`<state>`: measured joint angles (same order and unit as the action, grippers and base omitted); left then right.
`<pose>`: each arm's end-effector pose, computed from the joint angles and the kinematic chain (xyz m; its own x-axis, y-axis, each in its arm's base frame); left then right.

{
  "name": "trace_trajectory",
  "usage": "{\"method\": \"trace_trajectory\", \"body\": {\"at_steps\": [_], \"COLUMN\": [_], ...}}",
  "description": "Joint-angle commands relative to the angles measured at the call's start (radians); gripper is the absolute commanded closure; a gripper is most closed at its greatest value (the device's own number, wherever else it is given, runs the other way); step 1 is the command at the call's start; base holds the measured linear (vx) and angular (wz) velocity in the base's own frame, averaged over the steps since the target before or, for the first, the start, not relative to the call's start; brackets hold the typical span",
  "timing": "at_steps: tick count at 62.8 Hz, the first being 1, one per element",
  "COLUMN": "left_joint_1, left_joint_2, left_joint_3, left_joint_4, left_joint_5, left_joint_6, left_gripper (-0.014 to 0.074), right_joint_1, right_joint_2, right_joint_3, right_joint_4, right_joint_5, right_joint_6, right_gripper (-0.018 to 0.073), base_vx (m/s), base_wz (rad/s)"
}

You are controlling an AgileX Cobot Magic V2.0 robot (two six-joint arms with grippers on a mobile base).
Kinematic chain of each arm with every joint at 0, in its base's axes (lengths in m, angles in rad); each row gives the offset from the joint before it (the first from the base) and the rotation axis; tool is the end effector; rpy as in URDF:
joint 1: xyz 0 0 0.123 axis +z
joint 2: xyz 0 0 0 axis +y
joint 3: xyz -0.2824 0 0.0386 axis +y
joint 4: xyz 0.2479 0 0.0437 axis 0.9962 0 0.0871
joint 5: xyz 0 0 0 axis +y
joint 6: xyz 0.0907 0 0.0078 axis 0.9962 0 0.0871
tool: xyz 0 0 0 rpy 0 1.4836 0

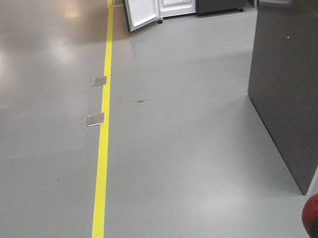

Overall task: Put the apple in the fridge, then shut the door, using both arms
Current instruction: 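Drive toward the open fridge carrying the apple in the right gripper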

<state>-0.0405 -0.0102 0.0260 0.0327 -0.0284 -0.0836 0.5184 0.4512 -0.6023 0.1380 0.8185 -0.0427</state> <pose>0.0563 -0.0024 0.2074 0.0973 -0.0549 -0.9937 0.0464 0.9976 -0.0505 0.0624 0.0462 0.3120 -0.5014 -0.2266 -0.8350 -0.5409 0.8354 0.0981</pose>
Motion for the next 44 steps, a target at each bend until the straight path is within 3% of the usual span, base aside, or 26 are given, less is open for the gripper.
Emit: {"method": "trace_trajectory", "body": {"at_steps": [1,44], "left_joint_1": [0.001,0.001], "left_joint_2": [-0.015,-0.015], "left_joint_3": [0.021,0.021], "left_joint_4": [-0.009,-0.009], "left_joint_5": [-0.075,-0.075], "left_joint_6": [-0.005,-0.005], "left_gripper": [0.0603,0.0603], "right_joint_1": [0.003,0.003], "right_joint_2": [0.005,0.005], "right_joint_3": [-0.030,-0.030], "right_joint_4": [0.006,0.006], "right_joint_5": [-0.075,-0.072], "right_joint_6": [-0.008,-0.008], "right_gripper": [0.0204,0.0204], "base_vx": [0.13,0.17], "base_wz": [0.21,0.05]}}
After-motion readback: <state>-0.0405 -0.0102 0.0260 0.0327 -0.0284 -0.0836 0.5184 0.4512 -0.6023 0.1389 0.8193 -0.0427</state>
